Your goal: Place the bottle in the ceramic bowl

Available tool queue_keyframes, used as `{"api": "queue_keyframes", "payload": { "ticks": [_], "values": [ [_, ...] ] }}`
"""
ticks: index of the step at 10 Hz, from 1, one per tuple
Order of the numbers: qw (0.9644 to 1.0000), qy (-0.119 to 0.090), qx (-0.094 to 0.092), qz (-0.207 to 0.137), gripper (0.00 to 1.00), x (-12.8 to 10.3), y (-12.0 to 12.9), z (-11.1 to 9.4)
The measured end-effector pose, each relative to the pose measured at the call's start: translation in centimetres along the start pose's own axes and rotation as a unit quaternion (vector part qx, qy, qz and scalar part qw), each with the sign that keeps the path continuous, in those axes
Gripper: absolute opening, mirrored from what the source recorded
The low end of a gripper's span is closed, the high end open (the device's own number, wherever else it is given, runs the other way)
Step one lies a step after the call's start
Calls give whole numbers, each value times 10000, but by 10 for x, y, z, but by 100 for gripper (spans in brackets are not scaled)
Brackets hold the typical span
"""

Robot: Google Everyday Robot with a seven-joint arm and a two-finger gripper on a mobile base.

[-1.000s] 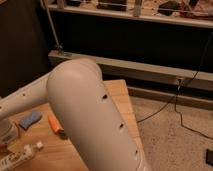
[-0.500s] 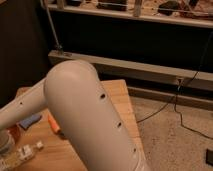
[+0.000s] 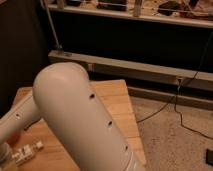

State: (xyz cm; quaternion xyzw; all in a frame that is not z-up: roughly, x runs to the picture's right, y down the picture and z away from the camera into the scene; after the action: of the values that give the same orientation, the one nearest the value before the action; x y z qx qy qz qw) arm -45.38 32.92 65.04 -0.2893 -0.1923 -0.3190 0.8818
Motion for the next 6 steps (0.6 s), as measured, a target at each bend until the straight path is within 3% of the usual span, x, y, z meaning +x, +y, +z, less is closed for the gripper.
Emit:
{"api": "queue_keyframes", "payload": {
  "ticks": [4, 6],
  "values": [
    [9991, 78, 227, 337, 65, -32, -19, 18],
    [9982, 212, 297, 479, 65, -39, -29, 22]
  ]
}}
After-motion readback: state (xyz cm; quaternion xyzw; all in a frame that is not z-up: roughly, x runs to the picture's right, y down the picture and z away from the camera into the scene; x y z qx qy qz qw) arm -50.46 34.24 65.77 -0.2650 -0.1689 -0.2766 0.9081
